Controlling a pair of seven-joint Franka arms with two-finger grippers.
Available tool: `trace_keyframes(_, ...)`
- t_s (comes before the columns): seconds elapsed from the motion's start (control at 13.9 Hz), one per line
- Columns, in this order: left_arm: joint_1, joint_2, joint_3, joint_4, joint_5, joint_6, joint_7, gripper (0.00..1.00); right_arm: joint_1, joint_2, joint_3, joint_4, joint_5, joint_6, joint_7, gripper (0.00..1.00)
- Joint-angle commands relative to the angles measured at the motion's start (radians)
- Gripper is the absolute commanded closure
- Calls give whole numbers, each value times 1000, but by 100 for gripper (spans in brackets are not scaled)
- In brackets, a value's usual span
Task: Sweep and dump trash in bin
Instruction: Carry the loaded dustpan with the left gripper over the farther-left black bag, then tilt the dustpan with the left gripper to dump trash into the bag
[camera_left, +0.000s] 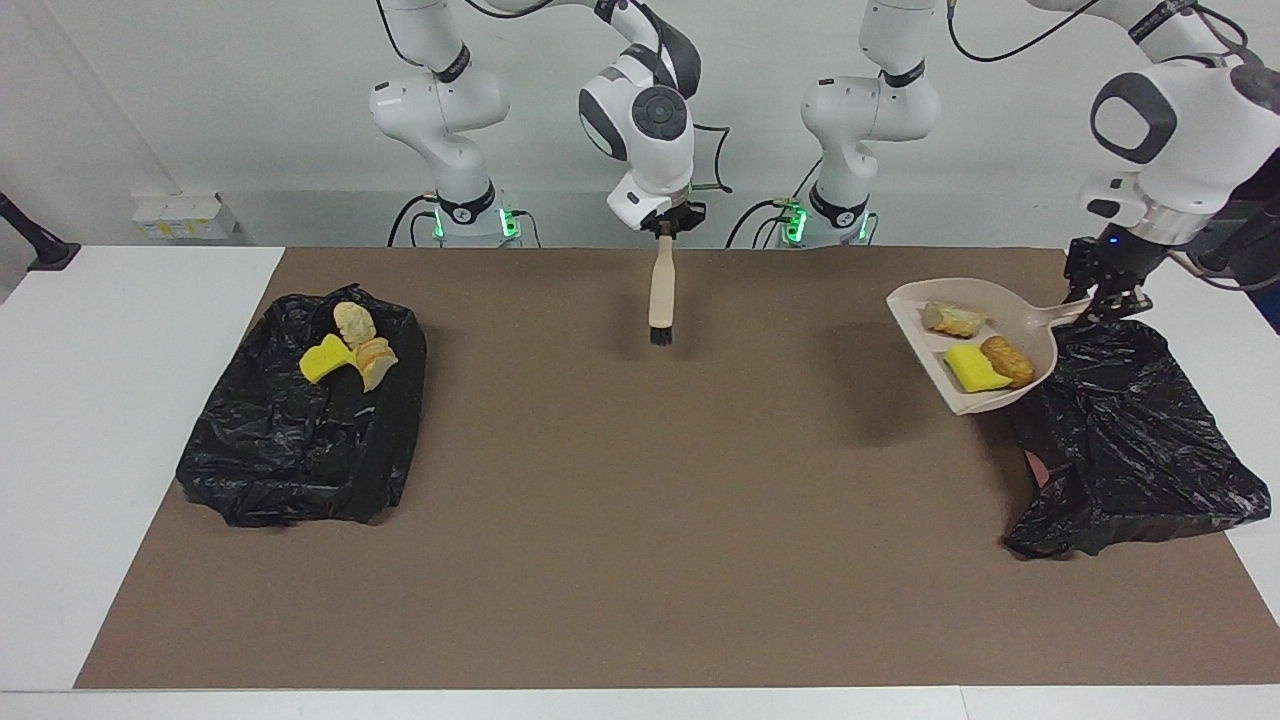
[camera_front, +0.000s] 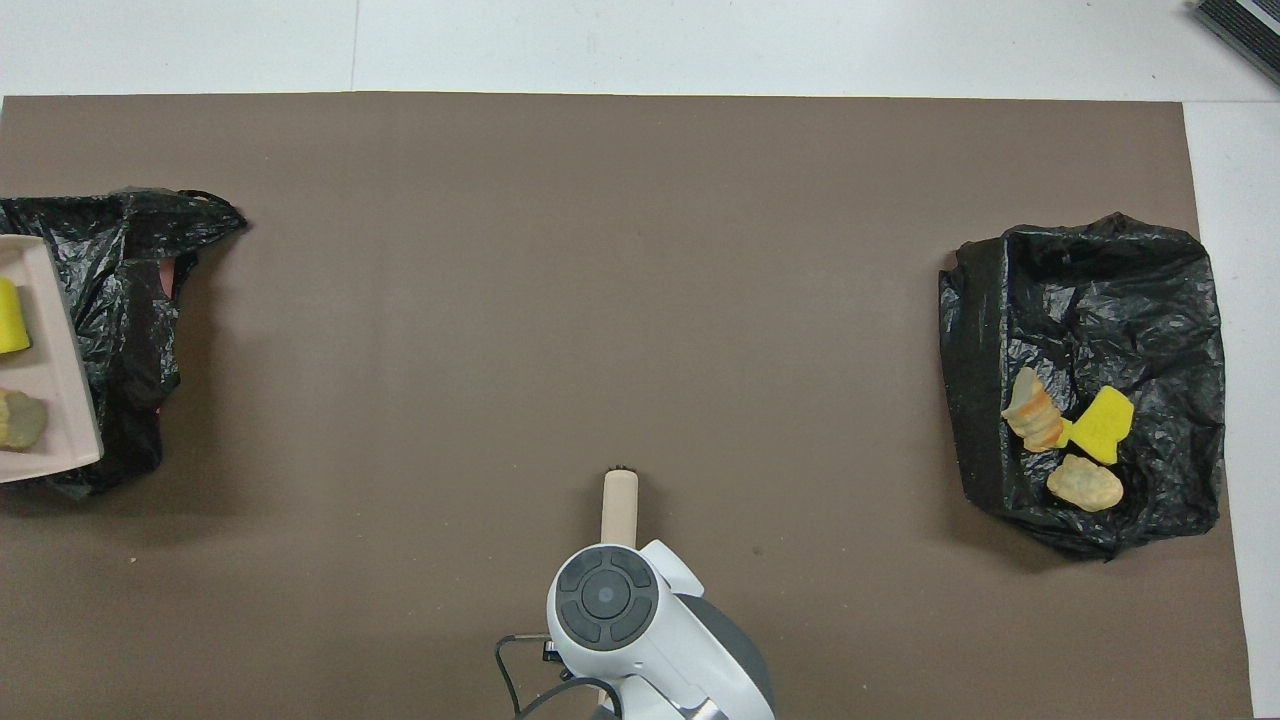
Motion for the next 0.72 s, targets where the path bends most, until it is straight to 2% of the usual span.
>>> trace_keyframes(0.0,33,99,-2,89,91,74,45,100,-4,19,8,-3,-25,59,-17,100)
trace_keyframes(0.22,26,129,-20,75,317,202,22,100,-7,34,8,-17,-24,78,-89,98)
trace_keyframes(0.29,25,132,-23,72,373,210,7,100,-7,33,8,-23,-24,79,-109,95)
trace_keyframes(0.36,19,135,-33,59,437,219,-22,100,-8,31,8,-31,-22,81,-118,87)
trace_keyframes(0.43,19,138,-57,42,524,233,-81,100,-10,31,8,-31,-22,78,-120,71)
trace_keyframes(0.5,19,129,-83,23,595,230,-149,100,-13,33,8,-28,-24,72,-121,50)
trace_keyframes(0.58,19,126,-97,19,657,222,-177,100,-13,33,7,-22,-28,59,-132,12)
trace_keyframes(0.65,19,126,-112,22,703,207,-188,100,-16,33,5,-12,-30,53,-152,0)
